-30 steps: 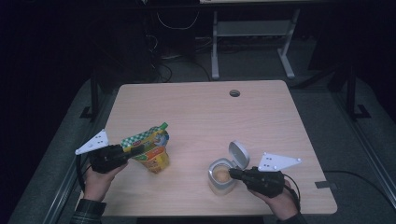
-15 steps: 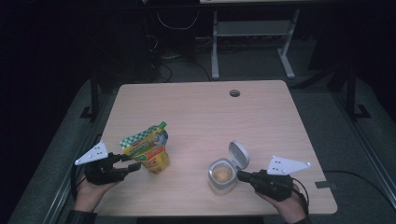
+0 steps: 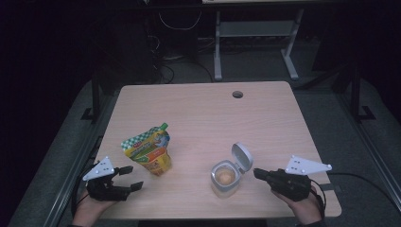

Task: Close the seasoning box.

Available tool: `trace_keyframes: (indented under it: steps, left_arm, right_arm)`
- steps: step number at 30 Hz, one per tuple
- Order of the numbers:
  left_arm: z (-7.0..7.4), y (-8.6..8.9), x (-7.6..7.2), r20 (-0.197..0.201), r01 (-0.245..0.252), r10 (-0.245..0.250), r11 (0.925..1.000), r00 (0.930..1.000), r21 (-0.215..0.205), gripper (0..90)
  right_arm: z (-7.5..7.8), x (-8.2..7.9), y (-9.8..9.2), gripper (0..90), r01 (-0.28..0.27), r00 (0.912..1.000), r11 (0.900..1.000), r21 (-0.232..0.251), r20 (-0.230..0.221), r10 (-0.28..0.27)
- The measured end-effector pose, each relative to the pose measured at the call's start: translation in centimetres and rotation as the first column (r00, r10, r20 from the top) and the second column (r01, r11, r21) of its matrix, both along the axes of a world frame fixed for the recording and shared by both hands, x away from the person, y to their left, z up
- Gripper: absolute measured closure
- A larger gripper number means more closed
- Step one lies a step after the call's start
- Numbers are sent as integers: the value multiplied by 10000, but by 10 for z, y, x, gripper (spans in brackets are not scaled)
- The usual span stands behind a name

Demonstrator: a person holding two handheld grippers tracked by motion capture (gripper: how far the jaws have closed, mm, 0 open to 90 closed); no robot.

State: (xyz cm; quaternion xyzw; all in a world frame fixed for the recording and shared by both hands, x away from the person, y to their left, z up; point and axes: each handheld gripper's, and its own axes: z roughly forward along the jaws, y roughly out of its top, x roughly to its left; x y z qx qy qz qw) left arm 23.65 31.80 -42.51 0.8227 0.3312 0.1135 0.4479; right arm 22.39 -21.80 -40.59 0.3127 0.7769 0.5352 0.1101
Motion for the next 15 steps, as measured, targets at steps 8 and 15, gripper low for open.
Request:
trace_keyframes:
  steps: [8, 15]
  left_arm:
    - [-6, -4, 0, -27, 48, -47, 9996, 10000, 277, 218]
    - [-10, -5, 2, -90, 95, -91, 9992, 9999, 391, 189]
  right_arm:
    - [2, 14, -5, 898, 612, 9978, 9981, -41, 246, -611]
    - [7, 26, 2, 898, 594, 9974, 9981, 157, 406, -600]
